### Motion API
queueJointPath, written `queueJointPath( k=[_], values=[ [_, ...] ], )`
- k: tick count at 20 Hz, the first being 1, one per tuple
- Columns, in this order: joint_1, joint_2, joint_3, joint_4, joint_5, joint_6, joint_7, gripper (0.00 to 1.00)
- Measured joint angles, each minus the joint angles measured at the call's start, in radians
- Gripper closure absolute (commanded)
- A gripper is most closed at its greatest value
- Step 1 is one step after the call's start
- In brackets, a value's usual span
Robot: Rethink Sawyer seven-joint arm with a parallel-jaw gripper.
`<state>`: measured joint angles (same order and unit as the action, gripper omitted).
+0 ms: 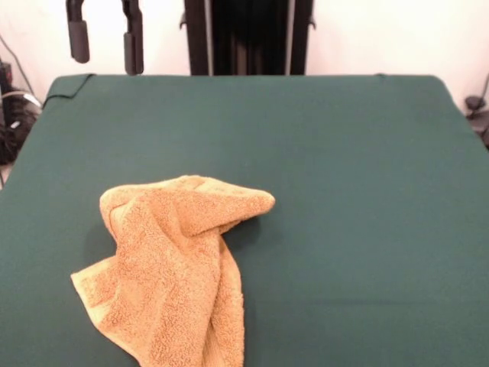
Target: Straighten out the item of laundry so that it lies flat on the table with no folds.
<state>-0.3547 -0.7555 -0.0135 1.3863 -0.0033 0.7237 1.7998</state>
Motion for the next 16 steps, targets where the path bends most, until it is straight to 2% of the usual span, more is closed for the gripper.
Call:
queueJointPath(
  k=[7, 16],
  values=[
    [0.017, -0.006, 0.014, 0.002, -0.003, 0.0, 0.0, 0.0],
    [0.105, -0.018, 0.015, 0.012, -0.004, 0.0, 0.0, 0.0]
  ],
)
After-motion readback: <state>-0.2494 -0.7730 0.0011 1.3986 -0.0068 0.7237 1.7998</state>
